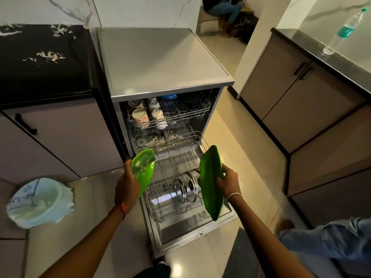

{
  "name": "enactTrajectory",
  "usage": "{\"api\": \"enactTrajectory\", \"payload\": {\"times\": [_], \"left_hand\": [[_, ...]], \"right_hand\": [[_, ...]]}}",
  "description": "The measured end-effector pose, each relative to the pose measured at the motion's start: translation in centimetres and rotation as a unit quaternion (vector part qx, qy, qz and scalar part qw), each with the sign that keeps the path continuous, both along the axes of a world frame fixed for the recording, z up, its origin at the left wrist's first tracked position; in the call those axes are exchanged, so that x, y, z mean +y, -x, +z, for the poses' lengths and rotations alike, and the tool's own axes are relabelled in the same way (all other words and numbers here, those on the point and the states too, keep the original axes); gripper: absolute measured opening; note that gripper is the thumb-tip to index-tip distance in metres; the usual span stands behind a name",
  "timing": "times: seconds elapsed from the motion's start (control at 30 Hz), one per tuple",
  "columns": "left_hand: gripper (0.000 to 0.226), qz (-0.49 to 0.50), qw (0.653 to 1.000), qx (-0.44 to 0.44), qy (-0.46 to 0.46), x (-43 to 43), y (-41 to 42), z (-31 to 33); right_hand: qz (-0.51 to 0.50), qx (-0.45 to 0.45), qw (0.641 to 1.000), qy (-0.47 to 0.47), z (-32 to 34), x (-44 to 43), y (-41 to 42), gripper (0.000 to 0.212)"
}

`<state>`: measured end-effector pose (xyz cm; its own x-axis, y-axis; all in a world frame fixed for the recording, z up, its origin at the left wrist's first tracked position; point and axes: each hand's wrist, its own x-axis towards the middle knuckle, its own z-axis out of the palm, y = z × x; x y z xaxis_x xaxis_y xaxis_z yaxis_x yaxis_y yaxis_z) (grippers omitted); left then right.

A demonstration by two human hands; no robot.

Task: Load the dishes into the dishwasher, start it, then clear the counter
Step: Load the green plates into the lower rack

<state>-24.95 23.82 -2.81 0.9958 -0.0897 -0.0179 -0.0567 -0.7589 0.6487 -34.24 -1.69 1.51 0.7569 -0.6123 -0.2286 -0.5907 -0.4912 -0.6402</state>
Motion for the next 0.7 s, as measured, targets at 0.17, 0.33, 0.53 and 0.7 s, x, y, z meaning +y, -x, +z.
{"api": "enactTrajectory", "payload": {"times": [0.17,0.33,0.53,0.7], "left_hand": [[0.049,-0.011,1.000,0.011,0.008,-1.6,-2.6,-1.5],[0.051,0.029,0.999,0.020,0.027,-3.2,-4.9,-4.6],[0.044,0.080,0.996,0.008,0.046,-6.4,-8.9,-14.1],[0.043,0.109,0.992,-0.002,0.065,-9.2,-12.6,-22.8]], "right_hand": [[0.025,0.005,1.000,0.010,-1.4,-1.6,-4.5,0.036],[0.058,0.000,0.998,0.027,-5.0,-2.8,-9.1,0.045],[0.087,-0.014,0.996,0.026,-14.5,-5.6,-16.0,0.051],[0.098,-0.016,0.995,0.027,-24.1,-8.3,-22.4,0.047]]}}
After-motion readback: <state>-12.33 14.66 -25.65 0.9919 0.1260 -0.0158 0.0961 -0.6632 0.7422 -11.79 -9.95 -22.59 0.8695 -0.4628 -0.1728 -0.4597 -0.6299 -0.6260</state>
